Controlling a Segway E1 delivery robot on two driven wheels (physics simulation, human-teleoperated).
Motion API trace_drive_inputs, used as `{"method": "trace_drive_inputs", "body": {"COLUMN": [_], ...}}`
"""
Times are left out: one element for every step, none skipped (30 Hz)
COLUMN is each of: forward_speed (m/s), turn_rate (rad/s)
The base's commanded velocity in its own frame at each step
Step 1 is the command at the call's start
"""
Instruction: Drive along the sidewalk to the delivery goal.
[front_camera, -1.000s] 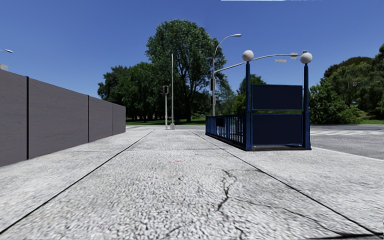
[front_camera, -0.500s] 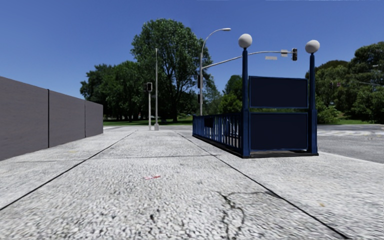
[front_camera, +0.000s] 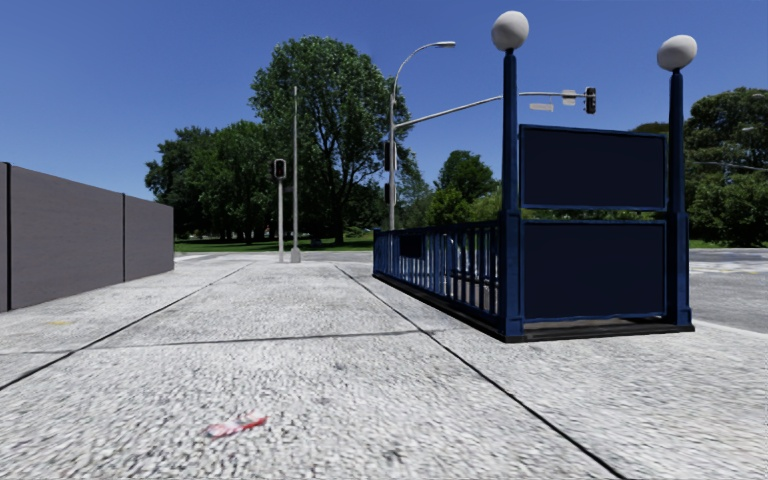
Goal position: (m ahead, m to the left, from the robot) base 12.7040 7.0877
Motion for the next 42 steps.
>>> {"method": "trace_drive_inputs", "body": {"forward_speed": [2.00,2.00,2.00,2.00,2.00,2.00,2.00,2.00,2.00,2.00,2.00,2.00,2.00,2.00,2.00,2.00,2.00,2.00,2.00,2.00,2.00,2.00,2.00,2.00,2.00,2.00,2.00,2.00,2.00,2.00,2.00,2.00,2.00,2.00,2.00,2.00,2.00,2.00,2.00,2.00,2.00,2.00], "turn_rate": [0.00,0.00,0.00,0.00,0.00,0.00,0.00,0.00,0.00,0.00,0.00,0.00,0.00,0.00,0.00,0.00,0.00,0.00,0.00,0.00,0.00,0.00,0.00,0.00,0.03,0.09,0.09,0.13,0.17,0.17,0.19,0.19,0.19,0.19,0.22,0.24,0.25,0.25,0.26,0.26,0.28,0.28]}}
